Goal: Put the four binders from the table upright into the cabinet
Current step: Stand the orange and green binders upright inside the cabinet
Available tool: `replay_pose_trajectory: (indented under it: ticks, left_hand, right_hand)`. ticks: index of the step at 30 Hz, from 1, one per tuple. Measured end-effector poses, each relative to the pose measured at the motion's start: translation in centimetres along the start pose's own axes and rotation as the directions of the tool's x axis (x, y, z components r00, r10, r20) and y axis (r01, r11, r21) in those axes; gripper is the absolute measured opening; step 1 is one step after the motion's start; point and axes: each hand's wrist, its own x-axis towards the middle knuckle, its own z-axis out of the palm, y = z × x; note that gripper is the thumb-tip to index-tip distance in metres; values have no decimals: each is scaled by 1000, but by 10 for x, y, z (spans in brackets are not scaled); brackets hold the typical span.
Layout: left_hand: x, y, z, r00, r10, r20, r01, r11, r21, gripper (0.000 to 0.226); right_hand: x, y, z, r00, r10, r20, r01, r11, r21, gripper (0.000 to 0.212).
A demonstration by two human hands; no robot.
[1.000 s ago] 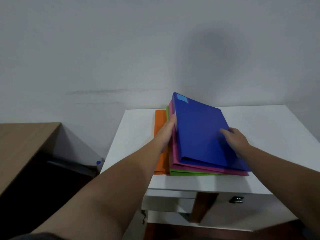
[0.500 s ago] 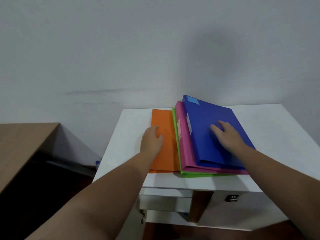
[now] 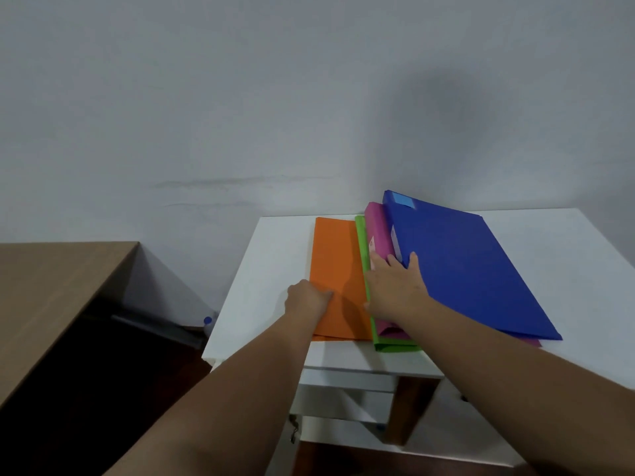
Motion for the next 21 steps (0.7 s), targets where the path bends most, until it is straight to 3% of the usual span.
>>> replay_pose_trajectory:
  ticks: [5,8,11,14,16,18,21]
  left_hand:
    - [-2,-3,-4,1000,-28,-10,28,999,-31,43]
    - [-6,-5,-3,997,-78,-16,77,993,-88,30]
    - [-9,-5,-1,994,-105,34,110,965,-237,32]
    - [-8,-2,-1,985,-118,125,164,861,-481,35]
    - [-10,-1,-4,961,-110,253,257,695,-672,41]
    - [-15,1,-8,906,-93,413,387,578,-718,49]
    - [-15,6,-15,862,-50,505,442,560,-701,41]
  right_hand:
    - [2,26,5,997,-65,-43,66,997,27,50]
    - [3,31,12,997,-58,-52,53,993,-106,44]
    - [6,15,16,996,-92,17,93,968,-233,37]
    - [12,8,13,997,-55,54,61,993,-102,45]
    - [14,12,10,998,-39,48,42,997,-66,53]
    - [15,14,7,998,-49,48,52,997,-63,56]
    - [12,15,1,998,-52,34,52,999,11,56]
